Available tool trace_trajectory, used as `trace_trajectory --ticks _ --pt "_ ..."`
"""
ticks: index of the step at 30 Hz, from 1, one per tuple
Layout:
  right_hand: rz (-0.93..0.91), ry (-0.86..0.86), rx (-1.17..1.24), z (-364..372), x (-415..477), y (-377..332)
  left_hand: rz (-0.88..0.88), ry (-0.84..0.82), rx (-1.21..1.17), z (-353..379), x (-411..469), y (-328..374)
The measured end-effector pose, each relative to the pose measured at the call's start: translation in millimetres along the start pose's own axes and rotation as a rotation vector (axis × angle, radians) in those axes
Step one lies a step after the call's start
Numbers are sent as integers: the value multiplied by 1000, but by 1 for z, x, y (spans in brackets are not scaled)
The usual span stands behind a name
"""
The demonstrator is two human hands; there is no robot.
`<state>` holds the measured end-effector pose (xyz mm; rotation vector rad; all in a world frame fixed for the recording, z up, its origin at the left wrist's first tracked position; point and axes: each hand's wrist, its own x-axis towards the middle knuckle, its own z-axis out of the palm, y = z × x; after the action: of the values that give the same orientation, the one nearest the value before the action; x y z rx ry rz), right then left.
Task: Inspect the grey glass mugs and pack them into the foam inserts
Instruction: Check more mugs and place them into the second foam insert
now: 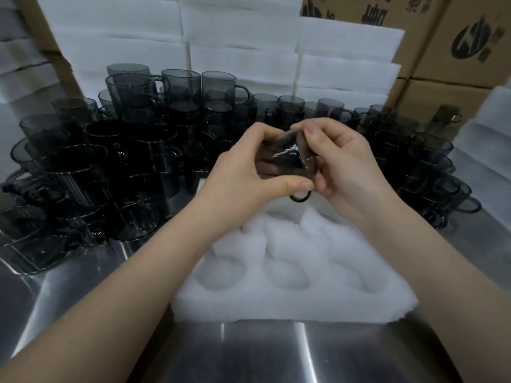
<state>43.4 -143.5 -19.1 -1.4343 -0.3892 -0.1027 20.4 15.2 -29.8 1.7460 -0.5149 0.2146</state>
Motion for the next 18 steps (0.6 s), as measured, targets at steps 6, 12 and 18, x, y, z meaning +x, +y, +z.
trace_trajectory --ticks 6,12,18 --pt "169 -298 317 -9 1 -4 -16 31 -207 -4 -1 0" --pt "143 -262 215 -10 0 -2 -37 -2 -162 -4 -1 0" --pt "-64 -45 -46 0 -2 2 -19 -17 -46 -1 -2 3"
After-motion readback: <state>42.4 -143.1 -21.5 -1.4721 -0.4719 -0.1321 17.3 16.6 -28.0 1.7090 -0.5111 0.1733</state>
